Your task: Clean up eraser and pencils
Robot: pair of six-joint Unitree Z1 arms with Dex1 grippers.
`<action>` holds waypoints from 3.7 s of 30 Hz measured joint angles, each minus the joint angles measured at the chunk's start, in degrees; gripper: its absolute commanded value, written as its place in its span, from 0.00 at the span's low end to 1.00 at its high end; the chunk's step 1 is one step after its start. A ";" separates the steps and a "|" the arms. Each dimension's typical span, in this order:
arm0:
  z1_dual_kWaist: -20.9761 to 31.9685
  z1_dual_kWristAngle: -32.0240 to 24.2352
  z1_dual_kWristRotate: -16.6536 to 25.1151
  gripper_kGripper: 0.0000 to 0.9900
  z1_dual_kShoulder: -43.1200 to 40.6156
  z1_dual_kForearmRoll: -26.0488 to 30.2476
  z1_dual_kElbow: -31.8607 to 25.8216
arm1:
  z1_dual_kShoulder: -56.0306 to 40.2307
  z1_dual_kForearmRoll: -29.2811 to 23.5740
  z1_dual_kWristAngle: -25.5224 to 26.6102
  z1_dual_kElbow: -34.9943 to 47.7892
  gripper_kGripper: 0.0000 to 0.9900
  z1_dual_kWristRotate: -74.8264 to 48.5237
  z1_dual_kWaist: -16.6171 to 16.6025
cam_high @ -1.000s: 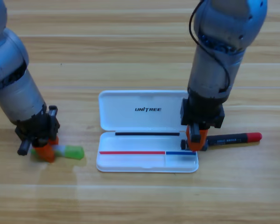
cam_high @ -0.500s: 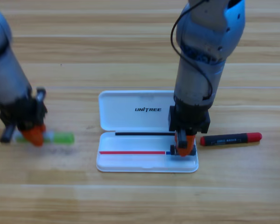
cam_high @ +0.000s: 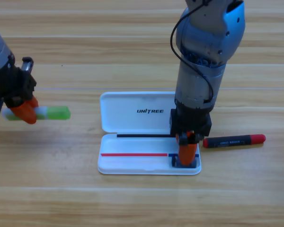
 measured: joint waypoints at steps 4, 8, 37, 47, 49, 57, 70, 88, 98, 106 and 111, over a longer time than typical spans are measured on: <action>0.00 0.12 -0.23 0.00 0.00 0.00 0.02 | -0.06 0.00 0.00 0.09 0.70 0.00 0.05; 0.00 0.16 -0.51 0.00 0.00 0.00 0.02 | -2.27 0.00 0.00 2.75 0.76 0.00 0.07; -20.46 1.06 -13.67 0.00 16.95 1.57 -13.66 | -7.70 -8.13 -3.72 16.36 0.76 -19.52 -12.33; -21.08 0.98 -14.61 0.00 20.56 1.57 -16.51 | -3.18 -10.53 -3.86 13.90 0.56 -20.75 -12.46; -21.08 0.93 -14.75 0.00 20.99 1.57 -16.79 | -3.14 -10.57 -4.15 13.85 0.32 -20.93 -12.47; -21.13 0.59 -15.18 0.00 23.44 1.57 -18.11 | -3.14 -10.15 -4.43 13.96 0.00 -22.92 -12.50; -21.13 0.16 -16.04 0.00 23.75 1.57 -19.14 | -3.40 -9.67 -4.43 14.50 0.00 -23.44 -12.51; -21.14 -1.35 -18.41 0.00 24.99 1.72 -19.15 | -7.84 -6.70 -4.43 16.65 0.00 -22.37 -12.50; -21.19 -1.35 -19.74 0.82 24.99 1.83 -19.20 | -15.71 -1.41 -4.43 16.06 0.00 -17.62 -11.86; -21.24 -1.35 -20.08 1.00 24.99 2.63 -19.23 | -16.74 0.36 -3.56 13.93 0.00 -13.80 -9.34; -21.24 -1.35 -20.46 1.00 24.99 2.74 -19.24 | -16.64 1.40 -3.48 11.86 0.00 -12.41 -7.71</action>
